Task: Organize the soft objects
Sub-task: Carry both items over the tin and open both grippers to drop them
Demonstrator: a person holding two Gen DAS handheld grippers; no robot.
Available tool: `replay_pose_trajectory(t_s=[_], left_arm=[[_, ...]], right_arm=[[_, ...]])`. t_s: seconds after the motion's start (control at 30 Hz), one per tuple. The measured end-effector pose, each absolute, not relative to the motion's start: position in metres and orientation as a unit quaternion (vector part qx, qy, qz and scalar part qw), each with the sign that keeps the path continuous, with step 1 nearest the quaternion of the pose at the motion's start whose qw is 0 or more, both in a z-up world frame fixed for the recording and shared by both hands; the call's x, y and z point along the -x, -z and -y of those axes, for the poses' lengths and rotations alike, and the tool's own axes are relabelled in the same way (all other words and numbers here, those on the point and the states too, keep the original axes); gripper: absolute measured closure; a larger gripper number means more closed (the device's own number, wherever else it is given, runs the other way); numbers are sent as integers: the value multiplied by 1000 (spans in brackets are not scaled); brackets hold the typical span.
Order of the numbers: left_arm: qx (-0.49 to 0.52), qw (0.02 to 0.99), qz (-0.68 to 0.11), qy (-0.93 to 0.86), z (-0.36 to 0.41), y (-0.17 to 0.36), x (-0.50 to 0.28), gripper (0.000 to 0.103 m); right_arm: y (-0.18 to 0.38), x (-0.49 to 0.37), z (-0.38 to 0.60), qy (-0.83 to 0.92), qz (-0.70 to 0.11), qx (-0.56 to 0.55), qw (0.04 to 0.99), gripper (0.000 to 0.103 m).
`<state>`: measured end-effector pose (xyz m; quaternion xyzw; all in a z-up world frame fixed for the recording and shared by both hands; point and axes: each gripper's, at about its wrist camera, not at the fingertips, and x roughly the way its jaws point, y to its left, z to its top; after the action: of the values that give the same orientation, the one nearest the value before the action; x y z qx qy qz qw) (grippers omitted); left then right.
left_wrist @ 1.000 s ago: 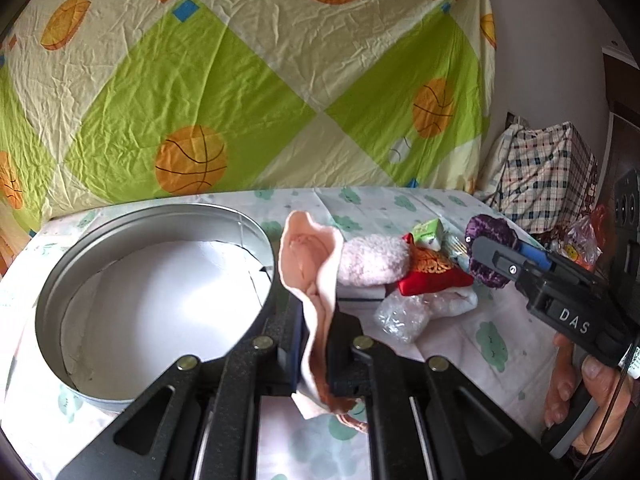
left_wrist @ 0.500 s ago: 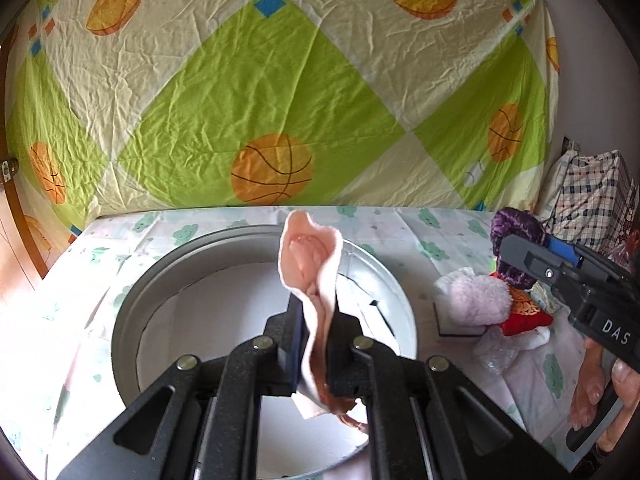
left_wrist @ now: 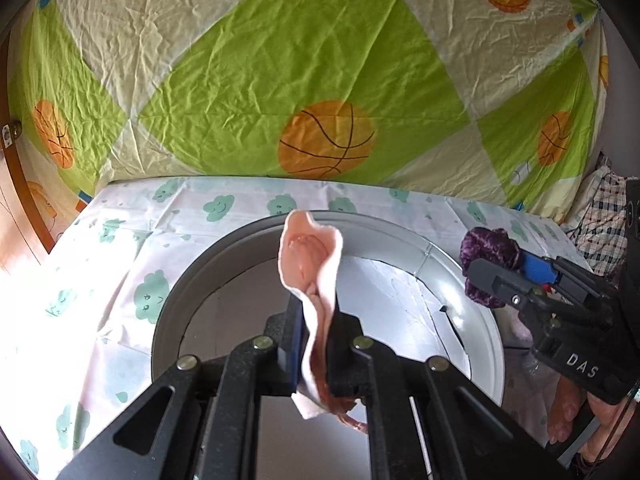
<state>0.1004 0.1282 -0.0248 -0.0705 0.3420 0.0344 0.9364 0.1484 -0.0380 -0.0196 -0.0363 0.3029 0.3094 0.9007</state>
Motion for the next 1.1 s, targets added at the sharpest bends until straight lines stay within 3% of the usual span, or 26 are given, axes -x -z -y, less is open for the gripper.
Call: replay_pose_trajectory(t_s=[1.0,1.07,1.1], left_arm=[[59,900,-429,-54,-158,56,-138,94],[57,899,-430,-57,-158,57,-139,91],[55,899,-431,-58,-159,57,-139,90]], right_arm=[[54,-176,-7,-316,-370,100,868,53],[55,-177,-6,-320,-372,95,866,48],[56,-177,-7,-320,-373,95,866,40]])
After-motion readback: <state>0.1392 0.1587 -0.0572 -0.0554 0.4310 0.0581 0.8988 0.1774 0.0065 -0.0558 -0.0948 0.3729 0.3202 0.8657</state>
